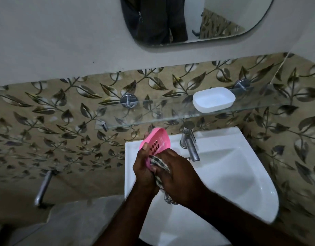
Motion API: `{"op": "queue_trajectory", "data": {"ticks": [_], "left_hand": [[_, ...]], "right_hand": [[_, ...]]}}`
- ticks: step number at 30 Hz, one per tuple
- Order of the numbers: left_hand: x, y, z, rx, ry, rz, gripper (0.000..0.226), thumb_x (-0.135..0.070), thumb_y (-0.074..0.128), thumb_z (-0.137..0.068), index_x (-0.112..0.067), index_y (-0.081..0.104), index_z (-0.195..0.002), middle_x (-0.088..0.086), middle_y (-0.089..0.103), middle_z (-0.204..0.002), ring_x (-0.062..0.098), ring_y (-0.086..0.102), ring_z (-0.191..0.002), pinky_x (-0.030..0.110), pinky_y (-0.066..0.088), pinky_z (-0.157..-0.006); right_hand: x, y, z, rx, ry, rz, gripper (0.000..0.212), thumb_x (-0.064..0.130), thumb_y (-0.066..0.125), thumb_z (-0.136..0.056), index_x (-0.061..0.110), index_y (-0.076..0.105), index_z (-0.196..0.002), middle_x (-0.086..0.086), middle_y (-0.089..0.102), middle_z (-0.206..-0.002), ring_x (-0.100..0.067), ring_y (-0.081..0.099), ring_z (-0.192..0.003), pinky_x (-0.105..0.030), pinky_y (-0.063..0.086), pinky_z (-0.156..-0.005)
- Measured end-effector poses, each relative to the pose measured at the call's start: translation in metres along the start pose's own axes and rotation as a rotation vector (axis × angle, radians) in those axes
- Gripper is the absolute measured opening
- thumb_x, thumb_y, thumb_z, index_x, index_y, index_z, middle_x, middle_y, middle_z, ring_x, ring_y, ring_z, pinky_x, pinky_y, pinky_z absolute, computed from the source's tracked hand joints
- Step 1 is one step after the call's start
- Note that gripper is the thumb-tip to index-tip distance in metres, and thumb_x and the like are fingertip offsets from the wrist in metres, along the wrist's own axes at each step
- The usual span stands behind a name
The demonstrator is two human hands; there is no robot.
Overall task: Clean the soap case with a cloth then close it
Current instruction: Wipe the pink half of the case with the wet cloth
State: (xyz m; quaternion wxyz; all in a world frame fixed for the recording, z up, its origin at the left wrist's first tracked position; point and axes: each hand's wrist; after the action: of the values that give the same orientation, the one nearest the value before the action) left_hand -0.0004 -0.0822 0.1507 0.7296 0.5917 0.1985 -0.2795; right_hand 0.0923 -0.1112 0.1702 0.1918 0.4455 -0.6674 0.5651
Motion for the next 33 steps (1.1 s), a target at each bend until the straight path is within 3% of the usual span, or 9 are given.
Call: {"op": "queue_trajectory", "data": {"ticks": [3,6,11,14,19,22,25,30,33], "left_hand": [[-0.001,0.002,-0.003,0.016,-0.028,-0.005,0.059,-0.045,0.091,-0.031,-0.012,0.077,-0.078,0.011,0.064,-0.069,0.023,0.062,-0.063,0.037,0.045,-0.073],[0.001,0.004,-0.001,0.016,0.009,0.006,0.053,-0.042,0.088,-0.039,-0.014,0.077,-0.082,0.009,0.068,-0.076,0.023,0.065,-0.072,0.035,0.05,-0.074],[0.005,0.006,0.003,-0.012,0.009,0.04,0.071,-0.042,0.088,-0.043,-0.006,0.066,-0.1,0.014,0.061,-0.084,0.028,0.061,-0.076,0.044,0.045,-0.087],[0.002,0.007,0.007,0.029,0.021,0.018,0.077,-0.043,0.087,-0.044,-0.003,0.064,-0.106,0.017,0.063,-0.085,0.029,0.062,-0.076,0.043,0.044,-0.087],[-0.001,0.005,0.009,0.009,0.01,0.048,0.073,-0.034,0.088,-0.047,-0.004,0.061,-0.107,0.016,0.063,-0.092,0.03,0.06,-0.087,0.04,0.049,-0.084],[-0.008,0.002,0.005,0.006,0.006,0.057,0.075,-0.034,0.087,-0.047,-0.003,0.06,-0.11,0.017,0.062,-0.095,0.03,0.058,-0.09,0.043,0.045,-0.089],[-0.012,0.0,0.002,0.002,-0.015,0.016,0.073,-0.039,0.087,-0.045,-0.004,0.065,-0.105,0.017,0.063,-0.088,0.029,0.061,-0.08,0.044,0.042,-0.087],[-0.01,-0.003,0.003,0.028,-0.047,0.061,0.064,-0.032,0.087,-0.046,-0.005,0.067,-0.101,0.017,0.062,-0.095,0.03,0.059,-0.088,0.04,0.046,-0.085],[-0.011,0.003,-0.006,0.031,-0.046,0.076,0.075,-0.032,0.086,-0.046,-0.005,0.059,-0.111,0.017,0.06,-0.1,0.03,0.057,-0.093,0.041,0.045,-0.088]], "right_hand": [[-0.01,-0.006,0.004,0.055,-0.079,0.054,0.028,0.028,0.052,-0.088,0.02,0.062,-0.113,0.003,0.06,-0.11,-0.02,0.063,-0.095,-0.036,0.053,-0.079],[-0.033,-0.019,0.001,0.141,-0.211,0.149,0.033,0.018,0.052,-0.084,0.022,0.061,-0.116,0.002,0.061,-0.114,-0.021,0.062,-0.099,-0.036,0.054,-0.078],[-0.025,-0.023,0.004,0.089,-0.199,-0.04,0.026,0.011,0.058,-0.086,0.021,0.069,-0.108,0.008,0.061,-0.105,-0.006,0.062,-0.086,-0.024,0.05,-0.072],[-0.017,-0.017,0.011,0.039,-0.189,-0.133,0.027,0.01,0.059,-0.086,0.02,0.07,-0.108,0.007,0.062,-0.109,-0.013,0.066,-0.091,-0.03,0.054,-0.076],[-0.05,-0.026,0.002,0.127,-0.304,0.128,0.035,0.014,0.059,-0.083,0.023,0.067,-0.115,0.006,0.063,-0.114,-0.015,0.063,-0.101,-0.033,0.054,-0.079],[-0.038,-0.019,-0.003,0.069,-0.215,0.018,0.031,0.019,0.052,-0.086,0.024,0.07,-0.11,0.009,0.063,-0.106,-0.011,0.064,-0.089,-0.027,0.052,-0.074],[-0.02,-0.007,0.001,0.036,-0.23,-0.073,0.035,0.005,0.06,-0.08,0.021,0.07,-0.11,0.006,0.064,-0.108,-0.01,0.065,-0.094,-0.023,0.051,-0.08],[-0.042,-0.016,-0.001,0.111,-0.285,0.087,0.037,0.011,0.05,-0.081,0.017,0.069,-0.112,0.002,0.065,-0.109,-0.018,0.063,-0.1,-0.034,0.053,-0.08],[-0.044,-0.019,-0.007,-0.021,-0.229,0.066,0.034,0.015,0.049,-0.084,0.019,0.072,-0.108,0.002,0.066,-0.104,-0.016,0.064,-0.093,-0.034,0.053,-0.076]]}}
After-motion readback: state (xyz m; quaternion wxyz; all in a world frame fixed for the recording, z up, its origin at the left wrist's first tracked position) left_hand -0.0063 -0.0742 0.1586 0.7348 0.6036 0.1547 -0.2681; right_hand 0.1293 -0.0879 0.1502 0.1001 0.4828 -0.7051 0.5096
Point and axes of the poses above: each hand's wrist, its own z-axis away from the middle knuckle, its own y-axis out of the palm, x = y × z
